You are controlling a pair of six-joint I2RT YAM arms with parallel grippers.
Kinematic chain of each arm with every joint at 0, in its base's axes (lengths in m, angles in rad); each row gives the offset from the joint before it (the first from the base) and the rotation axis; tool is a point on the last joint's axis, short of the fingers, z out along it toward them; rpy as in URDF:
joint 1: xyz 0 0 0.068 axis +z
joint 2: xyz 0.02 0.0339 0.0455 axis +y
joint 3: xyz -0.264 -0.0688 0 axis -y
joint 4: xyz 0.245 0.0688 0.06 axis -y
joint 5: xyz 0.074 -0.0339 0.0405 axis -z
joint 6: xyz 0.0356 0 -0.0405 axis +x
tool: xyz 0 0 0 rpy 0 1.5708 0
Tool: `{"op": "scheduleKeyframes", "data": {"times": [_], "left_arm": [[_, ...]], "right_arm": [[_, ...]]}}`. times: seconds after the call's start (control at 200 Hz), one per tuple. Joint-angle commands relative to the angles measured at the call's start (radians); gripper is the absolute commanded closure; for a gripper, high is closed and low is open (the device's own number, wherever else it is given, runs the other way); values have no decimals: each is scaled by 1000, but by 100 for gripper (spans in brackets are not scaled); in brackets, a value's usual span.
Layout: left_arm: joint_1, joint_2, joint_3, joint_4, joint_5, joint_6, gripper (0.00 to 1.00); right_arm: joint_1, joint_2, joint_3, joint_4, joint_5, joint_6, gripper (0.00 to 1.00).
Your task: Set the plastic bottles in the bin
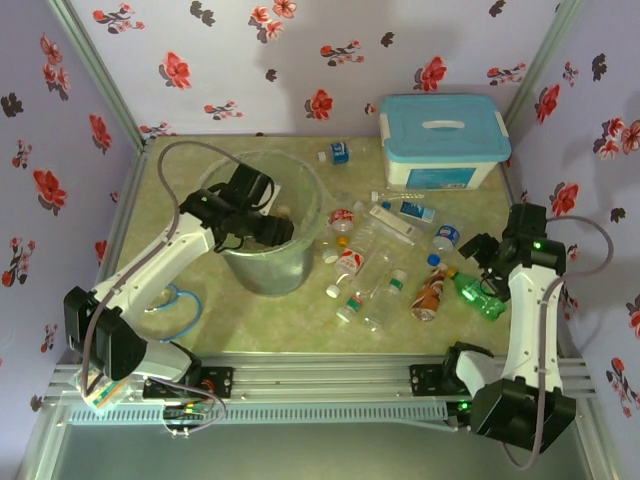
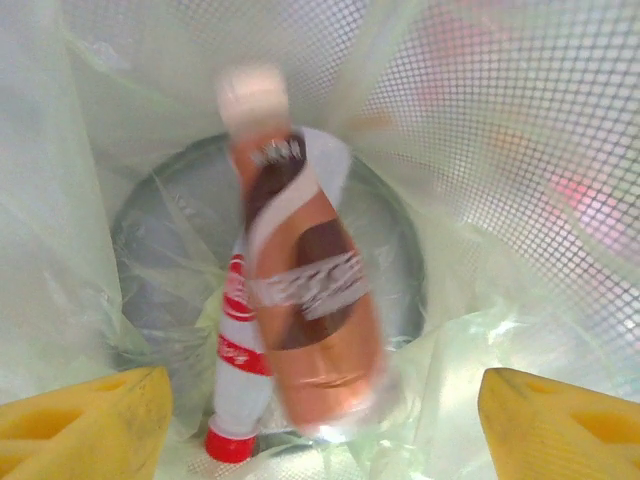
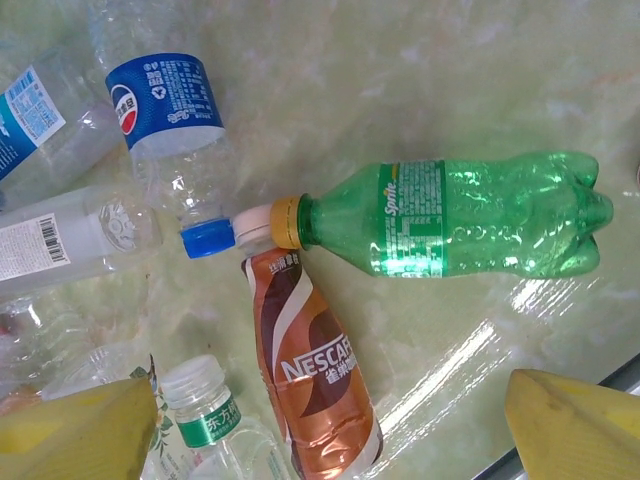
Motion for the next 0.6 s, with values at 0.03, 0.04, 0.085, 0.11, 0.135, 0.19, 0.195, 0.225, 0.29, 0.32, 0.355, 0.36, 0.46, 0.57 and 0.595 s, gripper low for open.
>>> {"op": "scheduleKeyframes", "data": {"times": [0.03, 0.04, 0.085, 0.11, 0.135, 0.19, 0.195, 0.225, 0.29, 0.32, 0.355, 0.36, 0.46, 0.57, 0.595], "left_arm": [[11, -42, -14, 69, 27, -16, 18], [12, -43, -13, 70, 26, -16, 18], [14, -45, -10, 74, 29, -16, 18], [15, -47, -7, 73, 28, -15, 18], [15, -49, -5, 74, 28, -14, 18], [18, -55, -2, 75, 28, -13, 17], [18, -56, -2, 75, 29, -13, 17], [19, -59, -2, 77, 27, -12, 17], [22, -68, -2, 77, 28, -10, 17], [24, -72, -3, 78, 28, -8, 17], [26, -77, -6, 79, 28, -8, 17], [26, -77, -5, 79, 28, -8, 17], [36, -86, -3, 80, 29, -10, 17], [45, -97, 1, 89, 42, -14, 17], [47, -99, 4, 91, 46, -16, 17]], "right_arm": [[-15, -56, -26, -6, 31, 77, 7], [-15, -57, -28, -8, 33, 78, 7], [-16, -67, -39, -10, 42, 82, 5], [-19, -72, -48, -9, 46, 83, 4], [-22, -75, -62, -7, 52, 86, 2], [-32, -86, -86, -6, 61, 98, 1], [-33, -87, -87, -6, 61, 99, 1], [-35, -92, -98, -6, 66, 112, 1], [-39, -115, -122, 11, 71, 147, 1], [-43, -120, -126, 10, 77, 168, 1], [-46, -123, -134, 17, 78, 187, 1], [-46, -124, -135, 18, 79, 190, 1], [-63, -122, -170, 53, 52, 251, 1], [-81, -137, -222, 118, 24, 354, 1], [-85, -141, -232, 130, 20, 372, 1]]}}
